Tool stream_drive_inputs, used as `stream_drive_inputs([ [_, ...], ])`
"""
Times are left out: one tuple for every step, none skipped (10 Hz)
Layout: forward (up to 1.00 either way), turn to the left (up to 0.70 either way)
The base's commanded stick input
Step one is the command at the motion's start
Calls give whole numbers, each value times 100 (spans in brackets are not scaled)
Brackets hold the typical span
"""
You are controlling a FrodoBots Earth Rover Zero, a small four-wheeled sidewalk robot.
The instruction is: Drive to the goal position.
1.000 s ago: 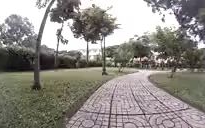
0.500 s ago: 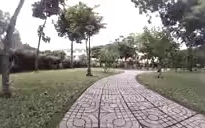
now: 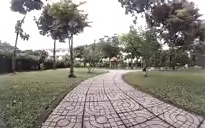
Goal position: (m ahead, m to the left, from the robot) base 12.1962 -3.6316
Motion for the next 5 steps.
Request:
stream_drive_inputs([
  [100, 0],
  [100, 0],
  [100, 0],
  [100, 0],
  [100, 0],
])
